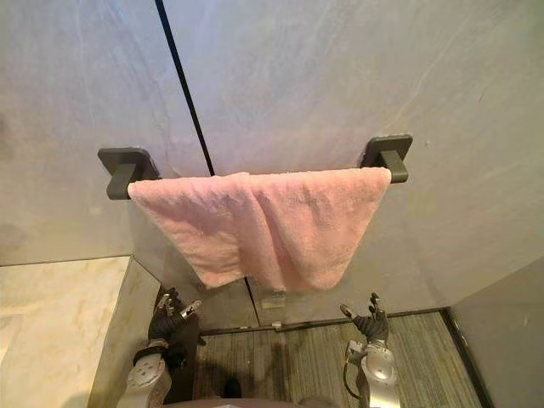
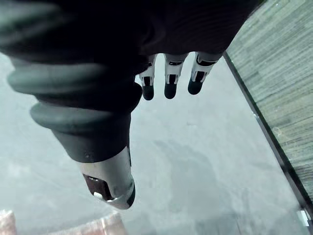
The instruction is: Organize washtable
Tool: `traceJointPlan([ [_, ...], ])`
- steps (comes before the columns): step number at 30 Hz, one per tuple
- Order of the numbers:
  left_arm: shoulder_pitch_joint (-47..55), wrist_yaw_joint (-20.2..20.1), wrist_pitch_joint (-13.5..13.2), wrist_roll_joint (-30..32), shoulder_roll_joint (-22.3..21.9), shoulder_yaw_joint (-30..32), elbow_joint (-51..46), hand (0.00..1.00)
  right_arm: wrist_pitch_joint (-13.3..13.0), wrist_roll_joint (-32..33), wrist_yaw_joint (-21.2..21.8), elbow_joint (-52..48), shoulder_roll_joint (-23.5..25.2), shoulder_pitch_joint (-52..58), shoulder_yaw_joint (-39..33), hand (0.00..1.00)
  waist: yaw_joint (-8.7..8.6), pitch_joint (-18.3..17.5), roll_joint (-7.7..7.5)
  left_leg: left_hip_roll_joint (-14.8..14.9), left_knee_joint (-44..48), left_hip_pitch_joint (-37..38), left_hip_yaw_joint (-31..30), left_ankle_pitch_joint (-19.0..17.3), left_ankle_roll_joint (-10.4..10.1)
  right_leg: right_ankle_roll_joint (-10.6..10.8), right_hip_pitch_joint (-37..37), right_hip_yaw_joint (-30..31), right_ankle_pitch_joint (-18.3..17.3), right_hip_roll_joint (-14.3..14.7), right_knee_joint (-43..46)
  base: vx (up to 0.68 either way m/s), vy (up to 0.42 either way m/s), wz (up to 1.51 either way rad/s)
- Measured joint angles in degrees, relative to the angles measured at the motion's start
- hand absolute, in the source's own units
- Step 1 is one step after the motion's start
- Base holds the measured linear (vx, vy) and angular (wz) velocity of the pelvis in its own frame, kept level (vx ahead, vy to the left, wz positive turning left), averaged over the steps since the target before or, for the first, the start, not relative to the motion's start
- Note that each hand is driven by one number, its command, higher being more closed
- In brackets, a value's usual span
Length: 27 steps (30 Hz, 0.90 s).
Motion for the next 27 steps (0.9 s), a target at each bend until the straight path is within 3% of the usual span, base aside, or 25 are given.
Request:
traceJointPlan([
  [4,2.8,0.4,-0.2,-1.0,-0.5,1.5,-8.9,0.0,0.0,0.0,0.0,-9.8,0.2,3.3,-1.2,0.0,0.11,0.0,0.05,0.2,0.0,0.0,0.1,-0.8,0.1,-0.1,-0.8,0.5,-0.3,0.0,0.7,-0.09,-0.002,-0.06],
  [11,7.2,2.2,-3.9,-7.4,-1.6,4.5,-31.1,0.0,-1.1,0.0,-1.7,-34.6,-1.1,6.9,-10.1,0.0,-0.05,-0.4,-0.24,0.1,0.4,-0.5,-0.1,-0.5,0.3,-0.1,-1.4,0.5,-0.1,-0.1,0.8,0.0,-0.003,-0.01],
  [14,7.7,2.5,-5.3,-8.6,-1.7,4.9,-41.7,0.0,-3.0,0.0,-2.4,-44.8,-1.5,6.2,-11.6,0.0,0.04,-0.5,-0.31,0.1,0.4,-0.4,-0.3,-0.4,0.2,-0.1,-0.9,0.2,-0.1,-0.1,0.8,0.04,-0.017,0.03],
  [16,6.1,2.3,-8.7,-9.3,-0.9,4.8,-50.6,0.0,-5.6,0.0,-2.3,-53.2,-3.2,3.7,-10.9,0.0,-0.02,-0.8,-0.22,0.1,0.4,0.1,-0.3,-0.4,0.2,-0.1,-0.3,0.2,-0.1,-0.1,0.8,0.01,-0.011,0.02],
  [20,0.2,0.0,-12.7,-12.5,3.1,2.3,-58.2,0.0,-11.4,2.4,1.1,-62.1,-8.1,-2.9,-3.2,0.0,-0.03,-1.8,0.0,0.1,0.4,0.5,-0.3,-0.4,0.2,-0.1,-0.1,0.4,-0.1,-0.1,0.9,-0.03,-0.009,-0.02],
  [21,-1.4,-2.6,-13.0,-14.7,4.9,-0.3,-58.2,0.0,-12.6,5.6,4.3,-62.2,-10.3,-5.0,1.3,0.0,-0.02,-2.1,0.01,0.1,0.4,1.2,-0.3,-0.4,0.2,0.0,0.5,0.4,-0.2,-0.1,1.0,-0.06,-0.009,-0.01],
  [26,-4.9,-10.4,-12.9,-20.3,10.8,-11.6,-56.9,0.0,-13.4,15.1,13.6,-62.1,-16.3,-10.6,14.9,0.0,0.0,-2.7,0.51,-0.5,0.0,1.5,-0.4,-0.5,0.4,0.3,0.4,0.2,-0.4,-0.1,1.5,-0.09,-0.003,0.03],
  [27,-6.6,-13.6,-12.4,-20.9,13.3,-15.1,-55.1,0.0,-13.1,18.4,17.2,-62.0,-19.3,-12.3,19.6,0.0,0.06,-3.1,0.88,-0.7,0.0,1.6,-0.5,-0.5,0.4,0.4,0.4,0.2,-0.5,-0.2,1.6,-0.04,0.017,0.02],
])
